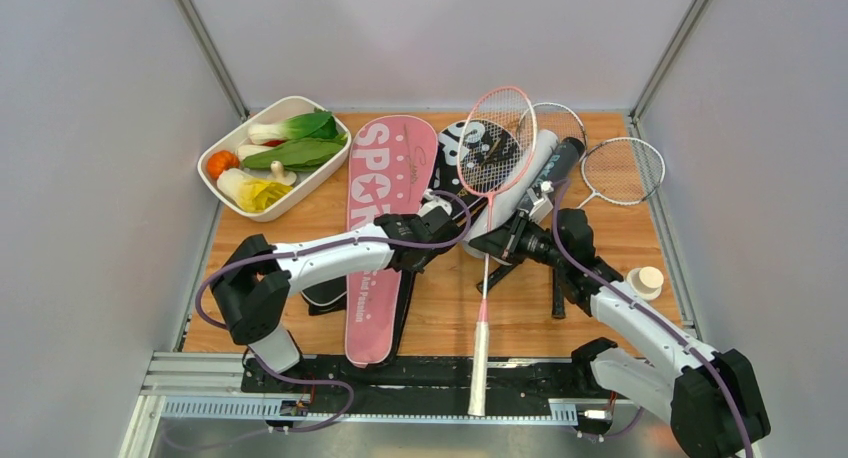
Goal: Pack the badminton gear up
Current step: Place the racket in the racket bag.
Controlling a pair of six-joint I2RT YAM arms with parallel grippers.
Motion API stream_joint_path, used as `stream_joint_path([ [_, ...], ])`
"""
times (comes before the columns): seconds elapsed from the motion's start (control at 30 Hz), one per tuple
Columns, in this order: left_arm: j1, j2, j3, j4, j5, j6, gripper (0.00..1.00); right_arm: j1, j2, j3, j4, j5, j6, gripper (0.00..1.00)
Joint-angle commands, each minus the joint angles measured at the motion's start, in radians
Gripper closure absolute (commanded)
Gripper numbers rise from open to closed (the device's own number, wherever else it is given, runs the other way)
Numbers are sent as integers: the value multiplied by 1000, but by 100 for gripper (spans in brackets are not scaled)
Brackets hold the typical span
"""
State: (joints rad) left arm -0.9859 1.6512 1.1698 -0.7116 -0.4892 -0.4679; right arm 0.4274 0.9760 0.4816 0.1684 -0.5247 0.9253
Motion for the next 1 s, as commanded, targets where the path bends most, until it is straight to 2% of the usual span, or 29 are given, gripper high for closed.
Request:
stream_joint_path([
  [0.0,42,-61,16,29,54,-34,100,-4,-35,-19,45,-40,50,100],
  [0.17,113,-182,-19,98,152,-82,100,29,-33,-83,131,-108,176,100],
  [0.4,127,-334,-108,211,211,-166,100,167,24,-125,222,-112,296,100],
  [0.77,127,-437,-200,282,254,-189,100,272,111,-132,324,-87,409,100],
  [0.97,129,-482,-249,319,240,-185,100,364,176,-115,333,-70,392,100],
])
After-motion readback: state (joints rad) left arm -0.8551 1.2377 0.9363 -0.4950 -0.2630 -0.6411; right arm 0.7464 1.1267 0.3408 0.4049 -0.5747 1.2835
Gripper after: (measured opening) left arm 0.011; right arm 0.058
